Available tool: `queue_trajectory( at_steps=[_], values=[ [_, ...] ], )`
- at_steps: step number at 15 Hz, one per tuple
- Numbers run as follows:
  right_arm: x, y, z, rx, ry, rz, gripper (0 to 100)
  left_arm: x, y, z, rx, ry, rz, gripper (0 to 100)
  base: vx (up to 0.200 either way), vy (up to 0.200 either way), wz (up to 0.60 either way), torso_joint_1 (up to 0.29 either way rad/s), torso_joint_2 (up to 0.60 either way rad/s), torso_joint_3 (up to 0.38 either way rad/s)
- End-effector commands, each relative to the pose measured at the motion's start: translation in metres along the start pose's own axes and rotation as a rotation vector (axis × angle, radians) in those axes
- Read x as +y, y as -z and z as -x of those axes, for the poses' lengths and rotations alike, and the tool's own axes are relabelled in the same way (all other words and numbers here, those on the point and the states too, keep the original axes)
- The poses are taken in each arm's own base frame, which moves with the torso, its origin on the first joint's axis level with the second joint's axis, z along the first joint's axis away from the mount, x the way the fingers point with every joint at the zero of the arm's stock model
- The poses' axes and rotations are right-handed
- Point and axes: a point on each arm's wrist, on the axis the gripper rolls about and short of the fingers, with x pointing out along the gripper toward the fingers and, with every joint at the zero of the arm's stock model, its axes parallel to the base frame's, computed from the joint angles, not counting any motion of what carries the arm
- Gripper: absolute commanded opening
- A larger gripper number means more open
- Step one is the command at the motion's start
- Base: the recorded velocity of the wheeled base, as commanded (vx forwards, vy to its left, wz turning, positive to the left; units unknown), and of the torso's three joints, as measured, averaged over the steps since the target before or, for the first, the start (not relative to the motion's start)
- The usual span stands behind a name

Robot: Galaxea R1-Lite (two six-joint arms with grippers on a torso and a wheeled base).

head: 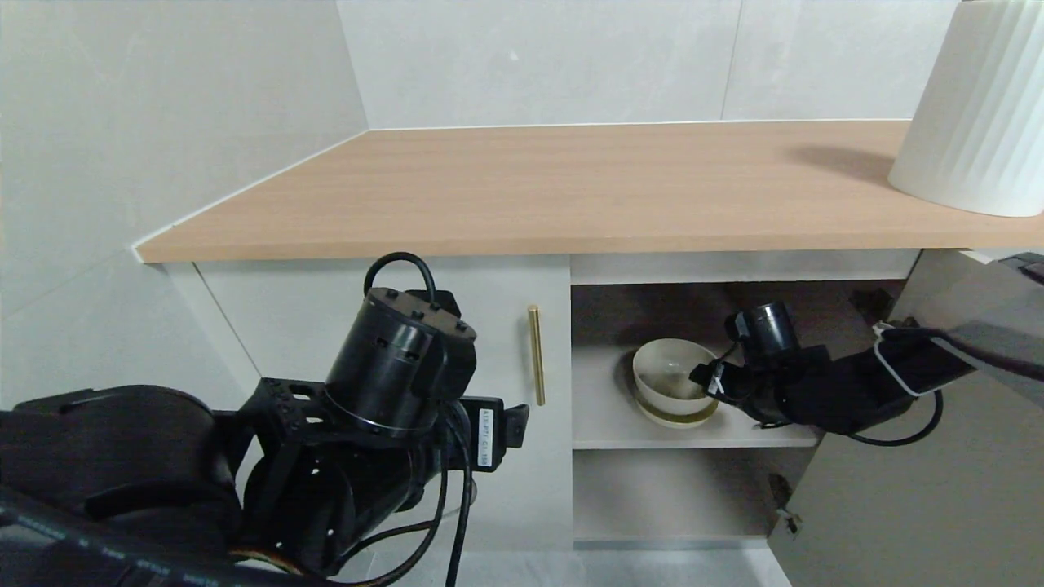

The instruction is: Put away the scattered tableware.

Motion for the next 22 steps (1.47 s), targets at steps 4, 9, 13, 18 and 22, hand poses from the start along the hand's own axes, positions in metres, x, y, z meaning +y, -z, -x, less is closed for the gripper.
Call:
queue_trajectory(
  at_steps=[4, 9, 13, 18, 22],
  values=[
    [-0.011, -0.02, 0.16, 0.041, -0.258, 0.096, 100, 0.056, -0.01, 0.032, -0.044, -0.011, 0.103, 100, 0.0, 0.0, 0.0, 0.0, 0.0, 0.0],
    [-0.045, 0.005, 0.235, 0.119, -0.28, 0.163, 100, 0.092, -0.001, 0.055, -0.086, -0.077, 0.14, 100, 0.0, 0.0, 0.0, 0.0, 0.0, 0.0],
    [-0.042, 0.019, 0.235, 0.161, -0.289, 0.209, 100, 0.096, 0.008, 0.057, -0.069, -0.082, 0.132, 100, 0.0, 0.0, 0.0, 0.0, 0.0, 0.0],
    [-0.043, 0.019, 0.237, 0.157, -0.294, 0.216, 100, 0.093, 0.01, 0.053, -0.053, -0.085, 0.126, 100, 0.0, 0.0, 0.0, 0.0, 0.0, 0.0],
    [-0.044, 0.021, 0.237, 0.169, -0.285, 0.226, 100, 0.094, 0.011, 0.054, -0.055, -0.083, 0.125, 100, -0.15, 0.0, 0.0, 0.003, 0.0, -0.002]
  ],
)
